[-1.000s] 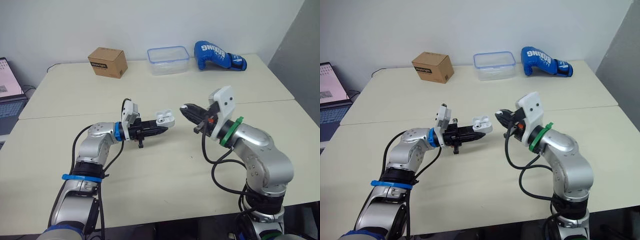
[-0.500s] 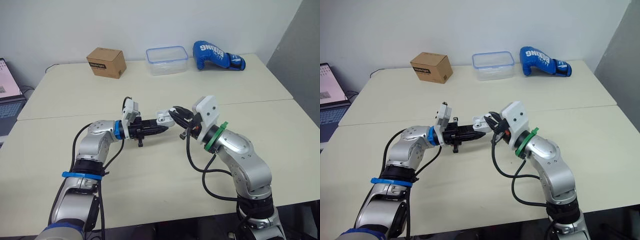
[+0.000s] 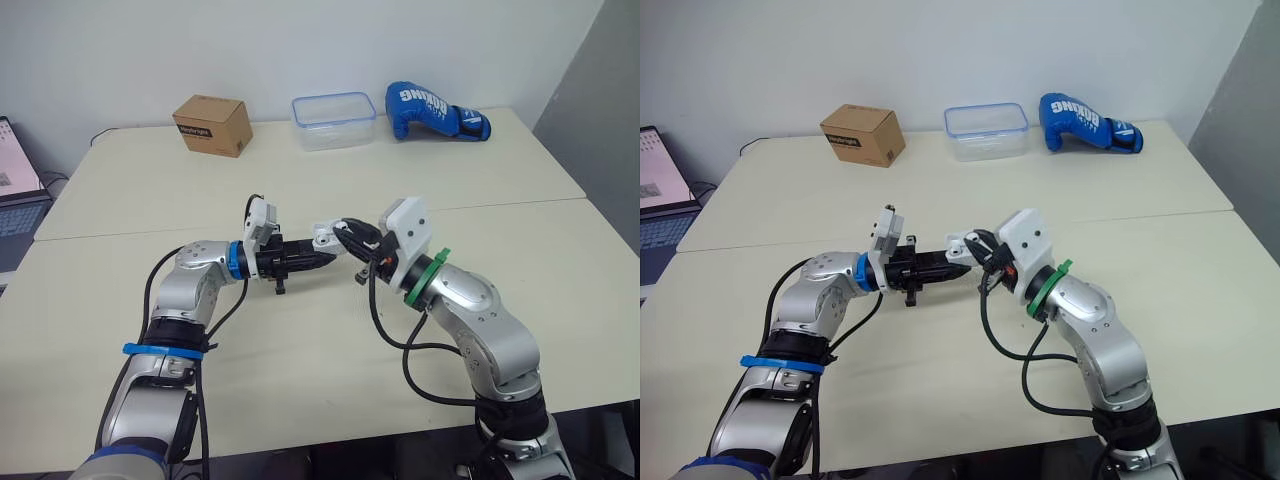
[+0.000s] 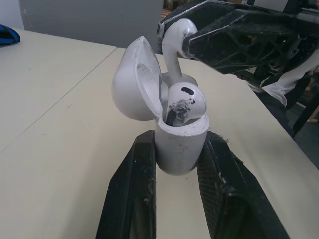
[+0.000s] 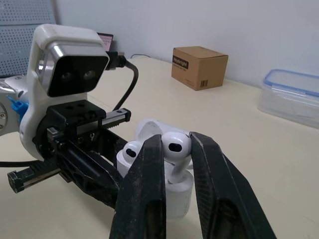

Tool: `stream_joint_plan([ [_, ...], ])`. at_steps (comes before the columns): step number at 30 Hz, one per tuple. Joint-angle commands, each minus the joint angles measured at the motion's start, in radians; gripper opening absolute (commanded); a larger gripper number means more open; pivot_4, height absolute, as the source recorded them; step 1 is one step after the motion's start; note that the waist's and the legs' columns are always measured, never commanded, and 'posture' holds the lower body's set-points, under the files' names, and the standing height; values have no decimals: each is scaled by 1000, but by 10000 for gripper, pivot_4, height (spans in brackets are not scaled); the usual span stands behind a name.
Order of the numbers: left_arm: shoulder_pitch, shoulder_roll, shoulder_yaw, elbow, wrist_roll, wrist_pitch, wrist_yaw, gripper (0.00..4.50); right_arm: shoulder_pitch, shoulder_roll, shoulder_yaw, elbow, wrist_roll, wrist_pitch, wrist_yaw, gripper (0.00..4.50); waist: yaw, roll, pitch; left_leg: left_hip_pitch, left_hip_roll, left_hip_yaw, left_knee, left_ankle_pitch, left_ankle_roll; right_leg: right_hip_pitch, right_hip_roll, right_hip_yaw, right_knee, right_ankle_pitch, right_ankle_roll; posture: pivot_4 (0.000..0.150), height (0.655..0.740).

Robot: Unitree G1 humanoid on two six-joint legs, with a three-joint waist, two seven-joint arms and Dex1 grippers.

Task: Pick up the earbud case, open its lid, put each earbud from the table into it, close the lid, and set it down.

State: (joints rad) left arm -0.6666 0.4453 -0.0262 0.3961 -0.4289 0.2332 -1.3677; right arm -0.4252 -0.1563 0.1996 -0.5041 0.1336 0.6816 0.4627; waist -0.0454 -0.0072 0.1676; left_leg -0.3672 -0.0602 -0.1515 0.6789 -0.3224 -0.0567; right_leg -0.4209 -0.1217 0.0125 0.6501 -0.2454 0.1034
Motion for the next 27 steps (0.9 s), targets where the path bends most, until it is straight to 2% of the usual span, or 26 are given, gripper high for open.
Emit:
stream_joint_plan([
  [1, -14, 11, 12, -41, -8, -8, -4, 7609, -27, -20, 14, -22, -24, -15, -24, 3740, 0, 0, 0, 0, 0, 0, 0, 0, 0, 0, 0, 0, 0, 0, 0, 1500, 7307],
  [12, -16, 6, 11, -46, -11, -21, 4, 7609, -74, -87, 72, -28, -70, -15, -34, 3740, -2, 0, 0, 0, 0, 0, 0, 0, 0, 0, 0, 0, 0, 0, 0, 1500, 7307],
  [27, -24, 5, 17, -41, -11, -28, 13, 7609, -84, -113, 82, -37, -27, 66, -13, 3740, -2, 0, 0, 0, 0, 0, 0, 0, 0, 0, 0, 0, 0, 0, 0, 1500, 7307],
])
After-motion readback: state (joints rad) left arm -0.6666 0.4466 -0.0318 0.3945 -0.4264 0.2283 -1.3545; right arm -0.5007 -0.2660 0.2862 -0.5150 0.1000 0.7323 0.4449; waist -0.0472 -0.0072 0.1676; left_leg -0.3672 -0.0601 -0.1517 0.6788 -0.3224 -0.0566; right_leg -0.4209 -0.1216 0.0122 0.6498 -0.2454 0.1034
